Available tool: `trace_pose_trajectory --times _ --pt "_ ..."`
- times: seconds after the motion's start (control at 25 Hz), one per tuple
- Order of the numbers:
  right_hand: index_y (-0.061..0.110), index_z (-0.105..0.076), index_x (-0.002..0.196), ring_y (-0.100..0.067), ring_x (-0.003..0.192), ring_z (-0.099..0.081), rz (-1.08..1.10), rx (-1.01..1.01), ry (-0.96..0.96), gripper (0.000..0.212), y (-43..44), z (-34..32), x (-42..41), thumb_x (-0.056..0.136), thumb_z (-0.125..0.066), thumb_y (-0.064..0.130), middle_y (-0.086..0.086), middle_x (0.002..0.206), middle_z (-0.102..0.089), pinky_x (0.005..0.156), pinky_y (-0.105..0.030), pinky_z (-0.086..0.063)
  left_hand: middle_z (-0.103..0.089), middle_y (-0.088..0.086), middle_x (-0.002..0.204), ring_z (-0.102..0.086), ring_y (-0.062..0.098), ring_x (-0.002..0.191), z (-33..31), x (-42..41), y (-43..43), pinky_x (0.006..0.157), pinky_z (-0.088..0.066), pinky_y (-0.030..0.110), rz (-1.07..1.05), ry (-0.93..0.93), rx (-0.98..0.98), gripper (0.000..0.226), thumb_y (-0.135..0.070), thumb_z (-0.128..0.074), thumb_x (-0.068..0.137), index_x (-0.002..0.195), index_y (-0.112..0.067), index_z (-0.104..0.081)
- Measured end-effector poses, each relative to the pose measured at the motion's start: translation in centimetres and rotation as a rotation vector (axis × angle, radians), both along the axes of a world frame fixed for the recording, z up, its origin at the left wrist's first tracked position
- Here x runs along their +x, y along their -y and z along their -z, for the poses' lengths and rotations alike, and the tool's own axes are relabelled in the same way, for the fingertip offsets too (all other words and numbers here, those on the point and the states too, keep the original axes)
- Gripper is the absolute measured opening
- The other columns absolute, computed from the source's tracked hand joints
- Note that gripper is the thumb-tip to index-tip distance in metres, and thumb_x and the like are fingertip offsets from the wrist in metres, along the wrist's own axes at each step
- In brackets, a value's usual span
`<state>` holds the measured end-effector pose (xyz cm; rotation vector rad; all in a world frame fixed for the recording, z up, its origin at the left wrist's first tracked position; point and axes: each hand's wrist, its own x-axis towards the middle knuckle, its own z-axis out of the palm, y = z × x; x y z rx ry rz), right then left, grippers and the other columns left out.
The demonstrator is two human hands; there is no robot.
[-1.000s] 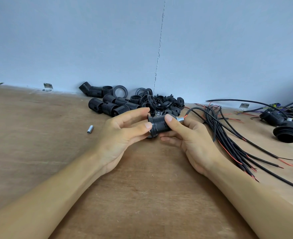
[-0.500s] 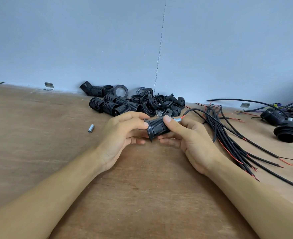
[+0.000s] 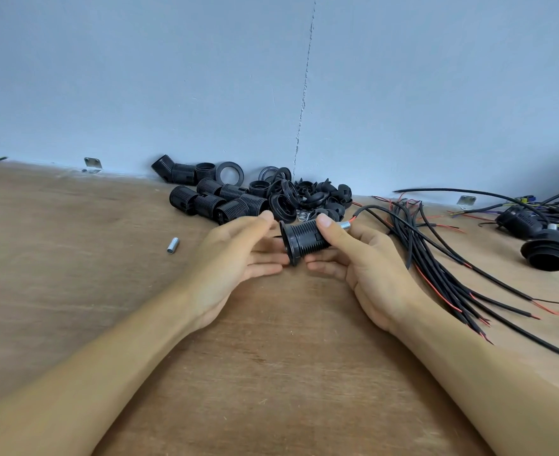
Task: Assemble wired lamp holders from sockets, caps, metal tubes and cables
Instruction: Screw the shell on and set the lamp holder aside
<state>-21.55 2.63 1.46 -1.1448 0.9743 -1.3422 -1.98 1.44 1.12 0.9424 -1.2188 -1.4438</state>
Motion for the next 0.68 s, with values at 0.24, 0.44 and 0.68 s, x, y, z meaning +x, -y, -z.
trace_pose_trajectory --times 0.24,0.44,0.68 --pt "-0.012 -0.062 0.115 -0.021 0.075 -0.071 0.025 0.016 0.003 0.071 0.14 0.06 -0.03 0.074 -0.077 0.043 -0.017 0.101 -0.076 0.068 -0.028 -0.058 -0.072 -0.005 0.127 -0.072 0.014 0.113 -0.36 0.47 0.07 0.092 -0.060 0.030 0.001 -0.072 -0.084 0.060 -0.016 -0.088 0.069 0.125 -0.025 -0.068" --pt "-0.009 -0.065 0.110 -0.021 0.075 -0.071 0.007 0.008 -0.017 0.065 0.23 0.19 -0.03 0.074 -0.079 0.043 -0.019 0.101 -0.075 0.069 -0.028 -0.059 -0.076 0.014 0.114 -0.076 0.030 0.101 -0.03 -0.06 -0.31 0.086 -0.062 0.035 0.061 -0.010 0.007 0.053 -0.042 -0.077 0.074 0.120 -0.015 -0.071" --pt "-0.005 -0.067 0.108 -0.020 0.074 -0.072 0.012 -0.007 -0.062 0.060 0.20 0.42 0.00 0.075 -0.078 0.044 -0.016 0.098 -0.075 0.070 -0.028 -0.059 -0.076 0.010 0.116 -0.074 0.023 0.107 0.00 0.03 -0.26 0.087 -0.062 0.034 0.039 -0.001 -0.046 0.056 -0.025 -0.086 0.064 0.117 -0.013 -0.074"
